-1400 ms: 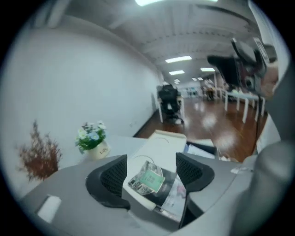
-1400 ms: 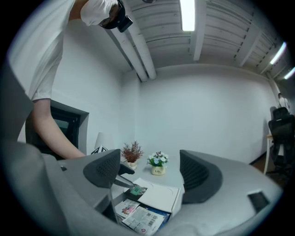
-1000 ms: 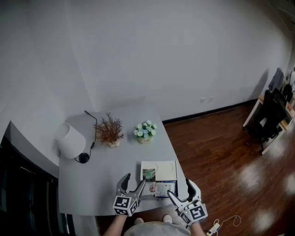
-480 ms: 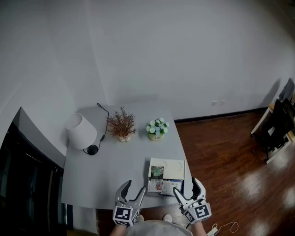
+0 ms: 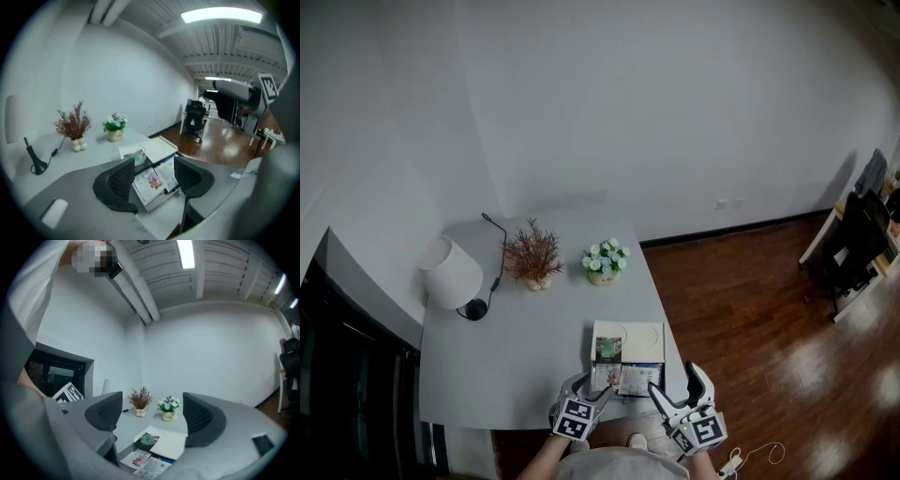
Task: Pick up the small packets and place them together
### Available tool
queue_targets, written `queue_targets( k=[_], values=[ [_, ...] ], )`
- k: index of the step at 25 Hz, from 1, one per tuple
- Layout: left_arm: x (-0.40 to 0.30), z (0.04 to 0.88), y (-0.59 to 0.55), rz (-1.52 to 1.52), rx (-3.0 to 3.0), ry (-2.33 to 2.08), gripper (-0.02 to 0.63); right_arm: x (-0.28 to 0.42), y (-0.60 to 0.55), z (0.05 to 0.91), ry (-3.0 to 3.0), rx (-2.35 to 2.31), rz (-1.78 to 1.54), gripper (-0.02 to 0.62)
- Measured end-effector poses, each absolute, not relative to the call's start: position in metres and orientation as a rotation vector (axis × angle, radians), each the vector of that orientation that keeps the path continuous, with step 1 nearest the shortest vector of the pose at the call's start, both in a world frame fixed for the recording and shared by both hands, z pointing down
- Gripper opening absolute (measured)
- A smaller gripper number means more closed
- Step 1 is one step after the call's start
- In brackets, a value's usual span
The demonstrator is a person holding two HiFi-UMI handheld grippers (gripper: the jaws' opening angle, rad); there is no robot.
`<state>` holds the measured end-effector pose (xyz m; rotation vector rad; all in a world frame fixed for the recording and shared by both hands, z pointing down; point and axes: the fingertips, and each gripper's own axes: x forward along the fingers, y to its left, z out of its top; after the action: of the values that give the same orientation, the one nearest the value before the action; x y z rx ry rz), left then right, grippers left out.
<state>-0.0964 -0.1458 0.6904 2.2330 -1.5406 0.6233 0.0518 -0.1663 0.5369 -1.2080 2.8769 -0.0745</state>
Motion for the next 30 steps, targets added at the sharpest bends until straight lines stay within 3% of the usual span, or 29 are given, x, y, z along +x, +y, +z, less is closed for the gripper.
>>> queue_targets(
  k=[6, 14, 22, 23, 24, 30],
  values=[
    [-0.059, 0.789, -0.173, 1.071, 2.21, -1.27, 0.27, 0.064, -0.158, 0.541, 2.879, -1.245, -0.076, 0.397],
    [-0.055, 0.848, -0.188, 1.293, 1.995, -1.125, 0.247, 0.1, -0.151, 0.539, 2.851, -1.344, -0.07, 0.397],
    [-0.059, 0.844, -0.19, 1.273, 1.907, -1.174, 0.2, 0.115, -0.151, 0.542, 2.826, -1.354, -0.106, 0.397],
    [-0.059, 0.84, -0.189, 1.241, 1.909, -1.187, 0.121, 0.113, -0.151, 0.542, 2.831, -1.34, -0.105, 0.399],
    [-0.059, 0.835, -0.187, 1.205, 1.911, -1.197, 0.092, 0.111, -0.152, 0.541, 2.835, -1.326, -0.105, 0.397],
    [-0.073, 0.787, -0.18, 0.972, 1.942, -1.359, 0.087, 0.094, -0.156, 0.542, 2.866, -1.238, -0.113, 0.399]
  ],
)
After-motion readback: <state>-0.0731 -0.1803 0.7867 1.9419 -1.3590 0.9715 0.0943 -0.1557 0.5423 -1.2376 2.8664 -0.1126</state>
